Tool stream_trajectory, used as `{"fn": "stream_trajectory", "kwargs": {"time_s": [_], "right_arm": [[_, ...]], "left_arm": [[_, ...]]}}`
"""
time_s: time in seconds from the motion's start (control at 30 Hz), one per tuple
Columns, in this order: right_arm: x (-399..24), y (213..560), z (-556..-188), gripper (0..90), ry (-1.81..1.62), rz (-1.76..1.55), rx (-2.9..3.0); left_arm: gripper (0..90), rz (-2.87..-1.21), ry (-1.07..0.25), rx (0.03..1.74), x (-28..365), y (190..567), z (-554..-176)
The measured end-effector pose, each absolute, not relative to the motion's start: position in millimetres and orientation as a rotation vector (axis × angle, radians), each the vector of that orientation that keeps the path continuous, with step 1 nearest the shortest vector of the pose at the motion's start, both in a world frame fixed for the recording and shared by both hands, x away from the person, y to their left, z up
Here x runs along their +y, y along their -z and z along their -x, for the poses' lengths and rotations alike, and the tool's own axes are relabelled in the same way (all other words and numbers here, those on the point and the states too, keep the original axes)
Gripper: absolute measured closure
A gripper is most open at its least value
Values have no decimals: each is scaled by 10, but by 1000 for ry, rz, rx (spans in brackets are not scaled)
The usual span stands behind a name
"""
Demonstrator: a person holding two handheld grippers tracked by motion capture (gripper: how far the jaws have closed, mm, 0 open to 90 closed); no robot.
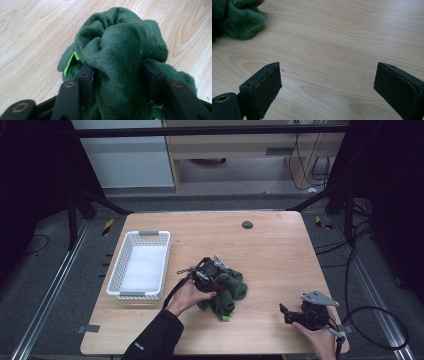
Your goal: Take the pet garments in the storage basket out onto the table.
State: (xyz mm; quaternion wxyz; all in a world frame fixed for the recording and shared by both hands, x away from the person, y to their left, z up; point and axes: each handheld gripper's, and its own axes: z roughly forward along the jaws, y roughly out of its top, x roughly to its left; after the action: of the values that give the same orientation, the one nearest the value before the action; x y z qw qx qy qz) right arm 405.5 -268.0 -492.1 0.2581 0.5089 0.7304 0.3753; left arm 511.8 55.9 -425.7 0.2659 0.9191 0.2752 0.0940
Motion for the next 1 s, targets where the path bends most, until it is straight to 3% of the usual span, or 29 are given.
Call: {"fn": "stream_trajectory", "kwargs": {"time_s": [0.7, 1.0], "right_arm": [[-2689, 4926, -4054, 69, -1015, -1383, 1974], [-2695, 4928, -4055, 68, -1014, -1386, 1971]], "left_arm": [[242, -2426, -266, 757, 705, 4213, -5023], [198, -2373, -287, 743, 790, 4138, -4919]]}}
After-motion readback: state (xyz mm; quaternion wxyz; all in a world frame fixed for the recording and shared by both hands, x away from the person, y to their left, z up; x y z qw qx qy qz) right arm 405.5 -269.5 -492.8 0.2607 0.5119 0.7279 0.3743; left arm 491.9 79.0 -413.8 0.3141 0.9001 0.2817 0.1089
